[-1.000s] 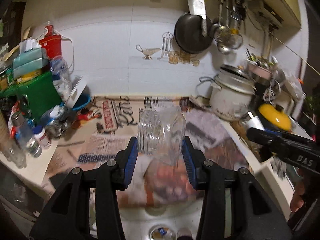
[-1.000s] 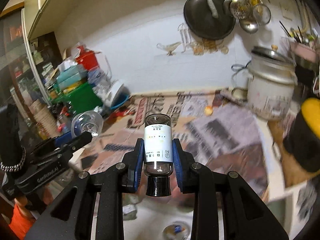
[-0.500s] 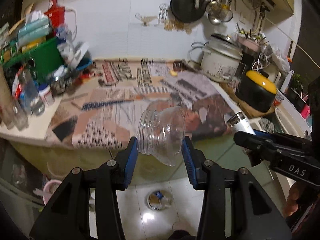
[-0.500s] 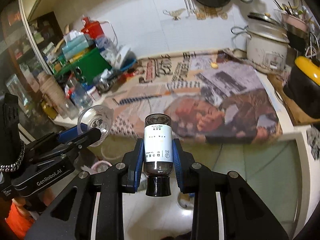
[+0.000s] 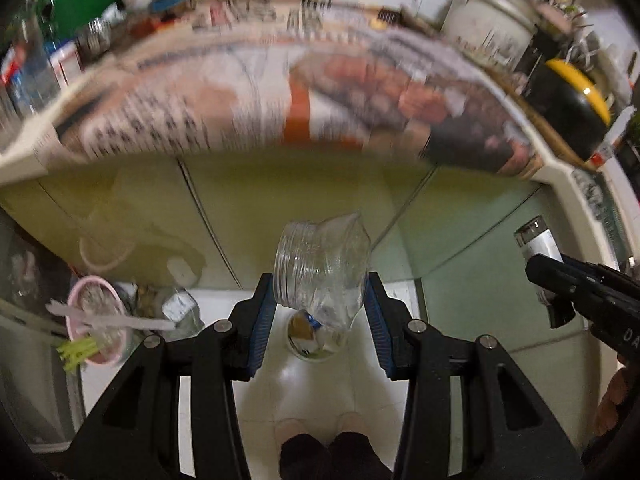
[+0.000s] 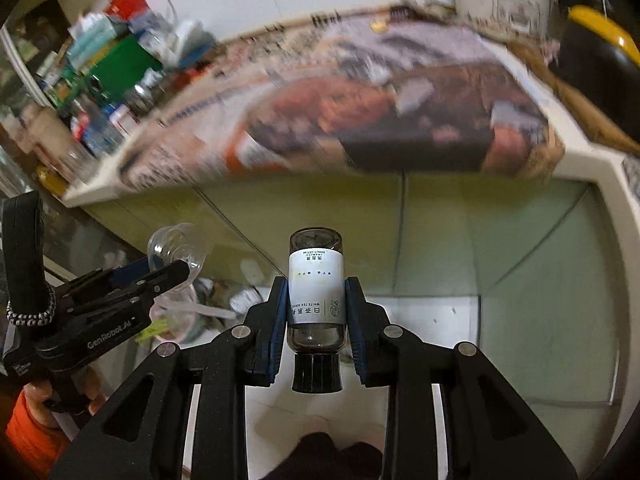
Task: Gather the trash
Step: 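Carry the clear cup and dark bottle down over the floor bucket with both tools, then open both tools to drop the clear cup and bottle into the bucket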
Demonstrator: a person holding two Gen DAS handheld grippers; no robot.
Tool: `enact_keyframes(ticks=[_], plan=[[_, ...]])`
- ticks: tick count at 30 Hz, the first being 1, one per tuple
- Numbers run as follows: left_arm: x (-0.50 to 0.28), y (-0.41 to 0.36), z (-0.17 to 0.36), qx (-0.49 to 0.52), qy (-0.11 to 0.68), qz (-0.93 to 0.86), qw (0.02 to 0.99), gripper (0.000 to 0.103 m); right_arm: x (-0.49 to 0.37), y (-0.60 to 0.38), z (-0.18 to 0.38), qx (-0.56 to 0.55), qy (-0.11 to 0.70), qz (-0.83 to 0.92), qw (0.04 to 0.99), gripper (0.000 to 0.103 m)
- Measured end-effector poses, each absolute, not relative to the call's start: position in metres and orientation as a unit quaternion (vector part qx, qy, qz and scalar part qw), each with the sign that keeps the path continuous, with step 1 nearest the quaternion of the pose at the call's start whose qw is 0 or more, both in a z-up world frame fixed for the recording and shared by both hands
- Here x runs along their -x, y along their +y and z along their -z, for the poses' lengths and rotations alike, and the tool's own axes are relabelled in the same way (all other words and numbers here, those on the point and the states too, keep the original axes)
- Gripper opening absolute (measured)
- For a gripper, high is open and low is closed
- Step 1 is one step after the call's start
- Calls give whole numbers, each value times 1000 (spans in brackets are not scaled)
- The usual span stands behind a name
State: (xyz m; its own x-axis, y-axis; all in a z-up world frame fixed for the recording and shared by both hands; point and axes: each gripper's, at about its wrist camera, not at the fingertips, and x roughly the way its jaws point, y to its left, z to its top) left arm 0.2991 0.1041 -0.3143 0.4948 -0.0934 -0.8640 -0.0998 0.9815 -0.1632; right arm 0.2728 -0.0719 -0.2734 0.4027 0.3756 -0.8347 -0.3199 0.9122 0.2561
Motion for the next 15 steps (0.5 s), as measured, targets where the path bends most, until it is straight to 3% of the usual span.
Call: enact_keyframes(ticks=[15], plan=[[-313,83,587,124,597,2,793,44,-314,-67,504,-23,584,-206,784,26]])
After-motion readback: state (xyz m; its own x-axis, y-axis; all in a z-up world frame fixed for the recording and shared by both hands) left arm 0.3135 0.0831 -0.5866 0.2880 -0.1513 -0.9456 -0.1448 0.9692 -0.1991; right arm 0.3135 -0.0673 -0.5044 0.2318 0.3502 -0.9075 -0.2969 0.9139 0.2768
